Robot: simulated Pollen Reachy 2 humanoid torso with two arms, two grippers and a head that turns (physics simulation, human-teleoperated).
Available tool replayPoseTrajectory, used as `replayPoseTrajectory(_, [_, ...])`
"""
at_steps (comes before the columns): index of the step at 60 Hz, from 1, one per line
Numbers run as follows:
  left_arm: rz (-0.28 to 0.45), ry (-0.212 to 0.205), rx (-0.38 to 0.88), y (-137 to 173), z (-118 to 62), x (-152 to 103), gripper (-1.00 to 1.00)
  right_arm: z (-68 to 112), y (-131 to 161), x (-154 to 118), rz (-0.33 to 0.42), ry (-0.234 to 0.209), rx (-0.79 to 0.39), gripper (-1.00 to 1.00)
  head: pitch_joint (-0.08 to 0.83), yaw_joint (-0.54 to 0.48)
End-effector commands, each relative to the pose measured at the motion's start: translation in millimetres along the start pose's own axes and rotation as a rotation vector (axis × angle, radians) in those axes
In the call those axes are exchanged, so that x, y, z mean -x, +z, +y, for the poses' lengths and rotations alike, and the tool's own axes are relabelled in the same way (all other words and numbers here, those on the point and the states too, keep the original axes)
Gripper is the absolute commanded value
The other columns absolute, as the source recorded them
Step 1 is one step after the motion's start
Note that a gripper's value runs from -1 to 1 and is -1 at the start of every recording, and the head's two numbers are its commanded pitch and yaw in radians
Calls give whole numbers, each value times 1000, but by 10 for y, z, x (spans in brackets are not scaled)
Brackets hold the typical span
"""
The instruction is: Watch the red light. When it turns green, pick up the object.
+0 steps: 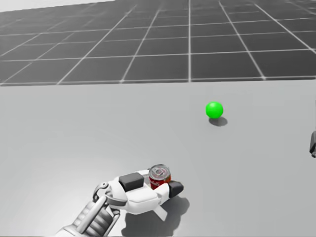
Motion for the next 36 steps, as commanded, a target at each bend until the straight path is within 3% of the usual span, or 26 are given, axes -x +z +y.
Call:
replayPoseTrajectory(1, [-2,3,42,11,-75,-36,1000,7,6,18,4,-13,3,-1000,342,142])
replayPoseTrajectory(10, [-33,-21,33,127,-87,-305,1000,-3,7,21,5,-25,-1,-1000,284,148])
replayPoseTrajectory(19, [-92,-82,-12,441,-58,-950,1000,-14,4,19,4,-30,1,-1000,268,149])
replayPoseTrajectory(25, [-147,-135,-48,663,-36,-1385,1000,-43,6,11,27,-67,-19,-1000,267,146])
replayPoseTrajectory(30, [-228,-131,-72,848,-24,-1705,1000,-54,15,20,53,-96,-74,-1000,267,142])
replayPoseTrajectory(36, [-365,-149,-99,1097,-126,-2118,1000,-38,51,48,34,-67,-140,-1000,262,139])
